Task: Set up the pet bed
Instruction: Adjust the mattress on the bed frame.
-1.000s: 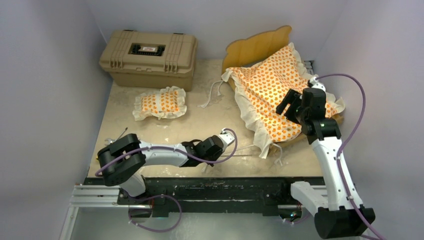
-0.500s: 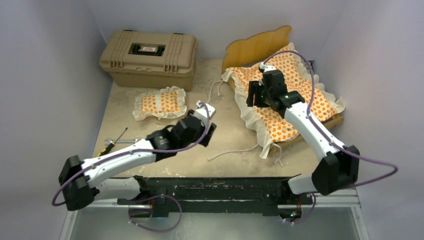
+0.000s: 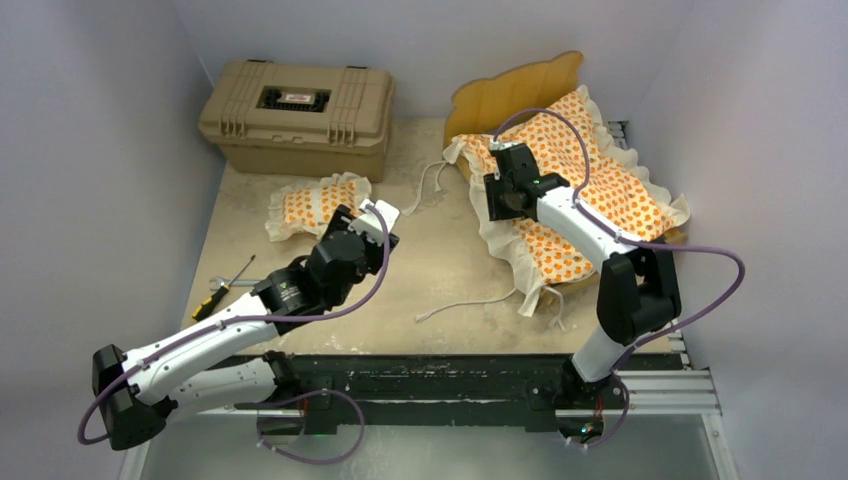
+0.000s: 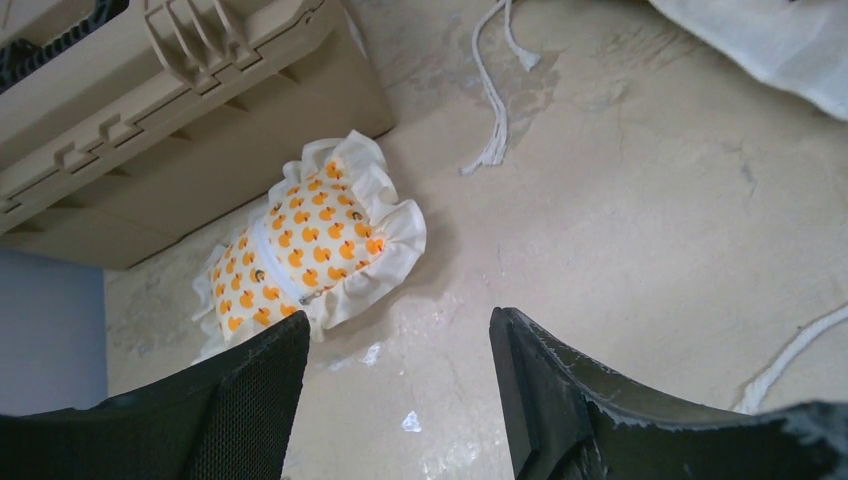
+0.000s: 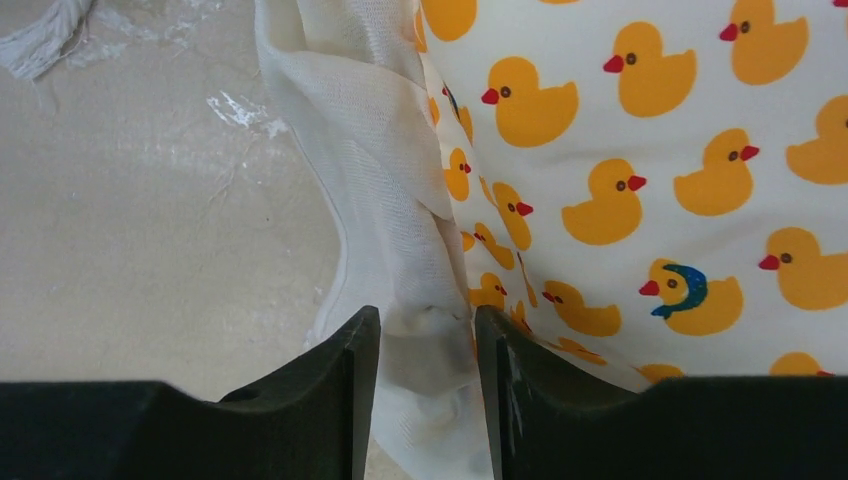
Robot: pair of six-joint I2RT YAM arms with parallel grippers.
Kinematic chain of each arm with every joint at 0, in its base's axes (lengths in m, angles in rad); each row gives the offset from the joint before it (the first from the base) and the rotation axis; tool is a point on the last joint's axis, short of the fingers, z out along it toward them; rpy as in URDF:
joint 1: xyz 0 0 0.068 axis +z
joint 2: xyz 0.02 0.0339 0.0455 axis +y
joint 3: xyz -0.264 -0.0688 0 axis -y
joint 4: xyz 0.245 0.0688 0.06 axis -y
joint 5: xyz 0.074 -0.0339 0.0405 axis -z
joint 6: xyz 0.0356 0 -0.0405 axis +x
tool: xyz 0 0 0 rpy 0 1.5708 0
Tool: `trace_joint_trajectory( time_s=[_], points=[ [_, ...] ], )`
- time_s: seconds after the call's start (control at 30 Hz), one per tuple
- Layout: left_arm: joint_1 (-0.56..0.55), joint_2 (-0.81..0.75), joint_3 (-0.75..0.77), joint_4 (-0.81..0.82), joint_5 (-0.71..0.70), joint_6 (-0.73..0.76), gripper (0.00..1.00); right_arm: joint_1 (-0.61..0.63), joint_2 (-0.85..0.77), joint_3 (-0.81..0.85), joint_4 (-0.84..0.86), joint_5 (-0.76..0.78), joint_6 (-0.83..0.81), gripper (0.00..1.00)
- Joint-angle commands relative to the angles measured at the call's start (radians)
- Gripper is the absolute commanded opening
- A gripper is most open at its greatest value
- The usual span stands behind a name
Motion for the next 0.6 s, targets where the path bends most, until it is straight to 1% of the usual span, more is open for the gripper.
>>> trace_joint_trajectory(
  time_s=[0.0,0.07,0.17,0.3,0.33,0.43,0.57],
  points=[
    [0.016,-0.02,-0.02,0.022,-0.017,0.043,0.66,0.01,0.017,-0.003,0.044,0.066,-0.017,0.4],
    [0.021,-0.027,-0.025,0.027,-0.005,0.045,0.66,0.017,0.033,-0.001,0.039,0.081,-0.005,0.35],
    [0.032,-0.026,-0.027,0.026,0.007,0.044,0.65,0.041,0.043,-0.008,0.034,0.092,0.036,0.21],
    [0.043,-0.039,-0.028,0.023,0.025,0.041,0.65,0.091,0.056,-0.013,0.023,0.08,0.154,0.06],
    [0.046,-0.045,-0.027,0.024,0.027,0.041,0.65,0.104,0.06,-0.006,0.014,0.079,0.197,0.0],
    [0.051,-0.064,-0.032,0.028,0.024,0.04,0.65,0.145,0.072,0.026,0.017,0.07,0.345,0.0],
    [0.057,-0.076,-0.036,0.024,0.024,0.038,0.65,0.176,0.071,0.075,0.096,0.039,0.509,0.0]
  ],
)
